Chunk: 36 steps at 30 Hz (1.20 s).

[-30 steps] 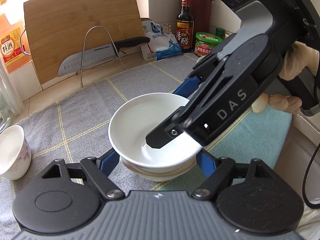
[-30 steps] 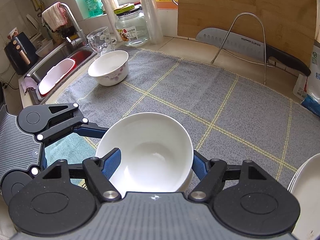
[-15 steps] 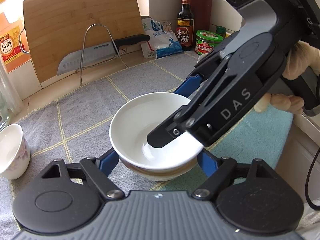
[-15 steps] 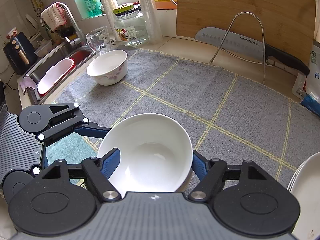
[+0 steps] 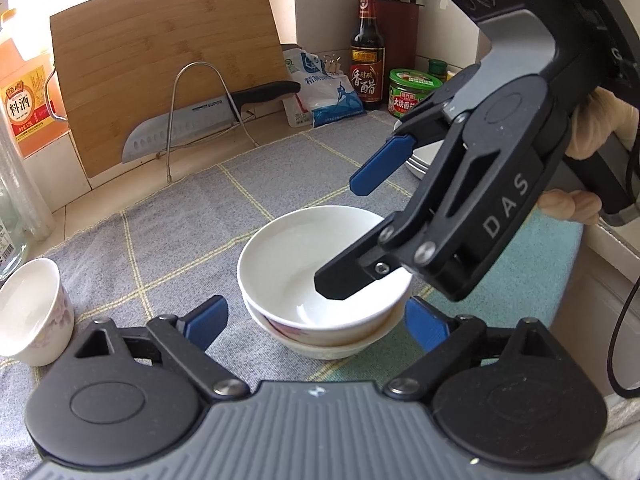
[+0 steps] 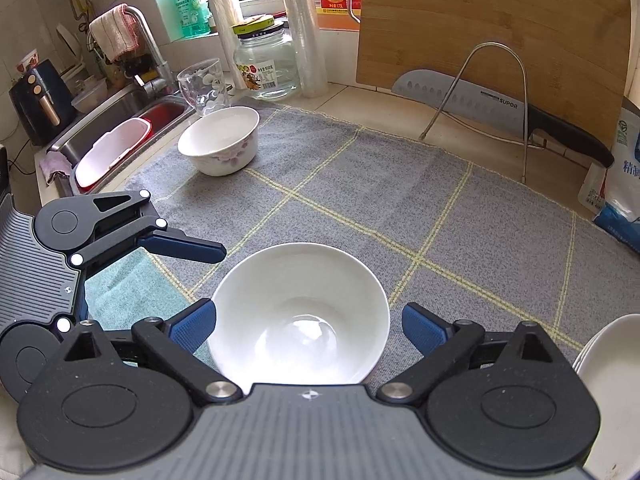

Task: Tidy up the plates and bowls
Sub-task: 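Withdraw the right tool and move it to the remaining white bowl, then grasp the rim of the plain white bowl with the right tool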

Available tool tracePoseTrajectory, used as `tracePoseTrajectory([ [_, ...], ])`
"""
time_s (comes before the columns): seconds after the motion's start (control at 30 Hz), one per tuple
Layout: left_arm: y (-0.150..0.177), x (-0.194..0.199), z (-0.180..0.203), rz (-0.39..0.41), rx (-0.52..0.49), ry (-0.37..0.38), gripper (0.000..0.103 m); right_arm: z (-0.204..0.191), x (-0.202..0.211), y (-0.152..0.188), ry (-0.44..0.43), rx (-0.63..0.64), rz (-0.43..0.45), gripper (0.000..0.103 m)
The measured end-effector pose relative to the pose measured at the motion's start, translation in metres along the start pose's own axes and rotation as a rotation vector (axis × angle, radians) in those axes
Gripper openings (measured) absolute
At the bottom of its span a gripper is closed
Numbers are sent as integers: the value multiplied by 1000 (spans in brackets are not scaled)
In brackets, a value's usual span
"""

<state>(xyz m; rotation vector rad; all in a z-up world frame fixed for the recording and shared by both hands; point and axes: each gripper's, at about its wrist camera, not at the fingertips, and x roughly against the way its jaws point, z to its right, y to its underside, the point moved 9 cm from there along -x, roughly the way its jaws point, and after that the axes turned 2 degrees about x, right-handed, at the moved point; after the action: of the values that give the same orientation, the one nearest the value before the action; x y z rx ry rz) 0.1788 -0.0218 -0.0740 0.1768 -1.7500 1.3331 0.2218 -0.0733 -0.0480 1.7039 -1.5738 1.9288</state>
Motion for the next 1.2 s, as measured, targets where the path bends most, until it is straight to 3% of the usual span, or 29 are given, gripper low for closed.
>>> tracePoseTrajectory([
  [0.3,12,21,-28,-2,49,-48,95,-11,4,-11,8,35,31,103],
  [0.53,31,36,-76,-4,141,-162,95,-36,-8,-35,-9,101,52,103],
  [0.87,61,51,-160,15,290,-328,95,-72,-46,-82,-13,162,66,103],
  [1.2,70,41,-212,46,330,-396,95,-96,-85,-118,-19,217,46,103],
])
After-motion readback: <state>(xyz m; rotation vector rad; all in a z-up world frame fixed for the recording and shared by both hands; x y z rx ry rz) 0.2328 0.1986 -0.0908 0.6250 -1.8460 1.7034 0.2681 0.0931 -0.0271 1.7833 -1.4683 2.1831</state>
